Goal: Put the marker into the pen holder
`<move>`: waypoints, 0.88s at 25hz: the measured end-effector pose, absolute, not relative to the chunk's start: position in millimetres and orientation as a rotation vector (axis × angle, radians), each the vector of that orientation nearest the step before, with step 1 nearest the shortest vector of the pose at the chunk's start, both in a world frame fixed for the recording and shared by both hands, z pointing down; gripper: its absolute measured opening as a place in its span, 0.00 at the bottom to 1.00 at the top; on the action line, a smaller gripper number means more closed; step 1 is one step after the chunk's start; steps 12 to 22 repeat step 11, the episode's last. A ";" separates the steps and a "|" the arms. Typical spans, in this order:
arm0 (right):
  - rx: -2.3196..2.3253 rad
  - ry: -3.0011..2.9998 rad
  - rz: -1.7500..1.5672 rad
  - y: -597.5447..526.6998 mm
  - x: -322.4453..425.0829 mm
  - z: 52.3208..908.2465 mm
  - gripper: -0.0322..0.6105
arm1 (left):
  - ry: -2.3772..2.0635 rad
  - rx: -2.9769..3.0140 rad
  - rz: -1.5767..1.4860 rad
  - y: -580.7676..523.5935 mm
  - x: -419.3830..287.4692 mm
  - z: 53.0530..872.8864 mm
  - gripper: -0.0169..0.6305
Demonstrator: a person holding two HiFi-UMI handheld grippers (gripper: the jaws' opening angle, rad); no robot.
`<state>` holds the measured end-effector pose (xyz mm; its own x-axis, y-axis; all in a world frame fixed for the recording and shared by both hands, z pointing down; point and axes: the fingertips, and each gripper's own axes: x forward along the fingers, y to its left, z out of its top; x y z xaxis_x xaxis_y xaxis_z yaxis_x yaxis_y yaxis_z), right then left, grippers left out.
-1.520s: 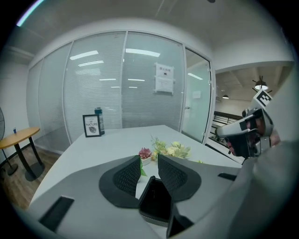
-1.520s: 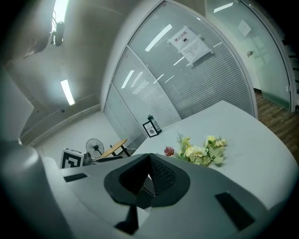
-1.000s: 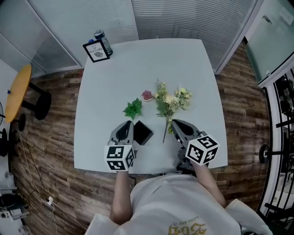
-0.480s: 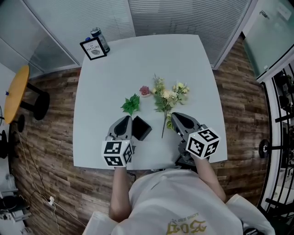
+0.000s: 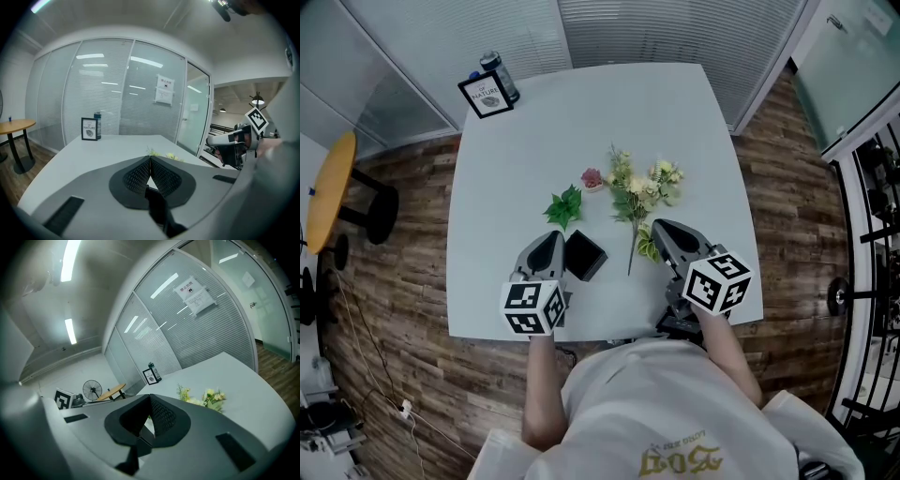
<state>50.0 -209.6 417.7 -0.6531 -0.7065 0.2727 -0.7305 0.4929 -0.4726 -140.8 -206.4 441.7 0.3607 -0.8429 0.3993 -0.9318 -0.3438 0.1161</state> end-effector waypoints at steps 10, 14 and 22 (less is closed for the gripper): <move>1.285 -2.676 0.878 -204.8 48.7 418.4 0.08 | -1.551 2.297 0.382 -200.9 -139.8 445.4 0.05; 1.284 -2.676 0.878 -204.5 48.4 418.3 0.08 | -1.552 2.296 0.381 -200.6 -140.4 445.6 0.05; 1.284 -2.676 0.878 -204.5 48.4 418.3 0.08 | -1.552 2.296 0.381 -200.6 -140.4 445.6 0.05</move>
